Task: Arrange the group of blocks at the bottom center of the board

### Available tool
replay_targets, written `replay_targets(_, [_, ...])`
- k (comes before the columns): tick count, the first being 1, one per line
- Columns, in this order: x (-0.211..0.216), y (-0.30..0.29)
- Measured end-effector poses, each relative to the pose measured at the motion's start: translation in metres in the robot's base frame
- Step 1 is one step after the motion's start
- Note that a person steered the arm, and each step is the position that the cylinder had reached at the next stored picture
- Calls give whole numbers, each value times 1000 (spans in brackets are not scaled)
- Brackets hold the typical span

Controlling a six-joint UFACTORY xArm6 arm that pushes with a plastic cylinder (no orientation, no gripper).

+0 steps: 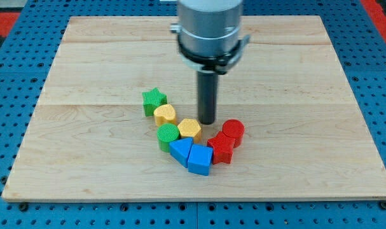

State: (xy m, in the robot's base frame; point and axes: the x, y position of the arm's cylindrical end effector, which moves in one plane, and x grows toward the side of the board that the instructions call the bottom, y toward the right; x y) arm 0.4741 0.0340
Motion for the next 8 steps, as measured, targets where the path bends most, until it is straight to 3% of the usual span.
replay_targets(1, [-65, -21])
replay_targets(2, [-48, -130])
replay_targets(4, [-31, -208])
replay_targets(5, [6, -206])
replay_targets(6, [3, -128])
replay_targets(7, [-17, -149])
replay_targets(8, [-39, -120])
